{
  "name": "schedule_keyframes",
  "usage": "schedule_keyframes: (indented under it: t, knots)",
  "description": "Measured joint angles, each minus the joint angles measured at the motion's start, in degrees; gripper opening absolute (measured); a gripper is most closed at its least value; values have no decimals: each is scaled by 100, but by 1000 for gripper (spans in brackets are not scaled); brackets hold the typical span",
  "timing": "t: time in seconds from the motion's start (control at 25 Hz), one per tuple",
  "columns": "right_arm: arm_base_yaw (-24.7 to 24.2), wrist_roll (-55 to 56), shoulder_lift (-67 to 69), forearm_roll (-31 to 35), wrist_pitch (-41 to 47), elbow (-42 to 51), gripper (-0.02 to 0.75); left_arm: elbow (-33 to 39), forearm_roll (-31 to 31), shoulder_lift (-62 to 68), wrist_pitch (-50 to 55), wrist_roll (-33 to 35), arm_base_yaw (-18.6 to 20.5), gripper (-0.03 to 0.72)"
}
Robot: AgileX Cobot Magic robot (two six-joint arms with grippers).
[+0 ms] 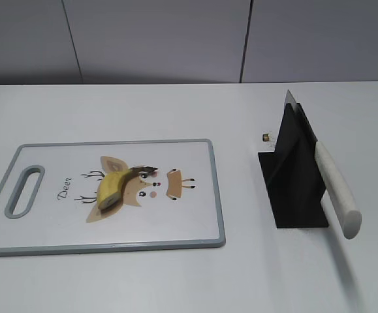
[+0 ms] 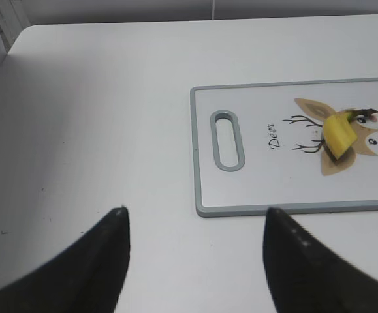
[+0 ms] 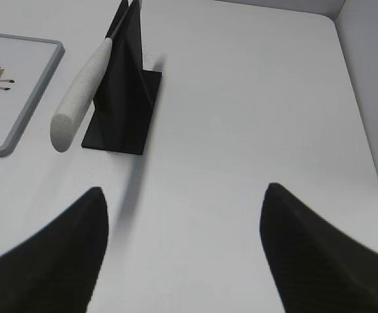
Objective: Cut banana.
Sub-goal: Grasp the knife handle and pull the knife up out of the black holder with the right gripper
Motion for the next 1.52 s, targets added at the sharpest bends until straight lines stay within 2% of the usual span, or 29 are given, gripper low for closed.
schedule_keyframes:
  t: [0.36,1.52]
  knots:
    - [0,0,0,0,0,0,552,0,0,0,0,0,0,595]
    - [0,5,0,-20,7,0,552,0,0,5,5,0,0,586]
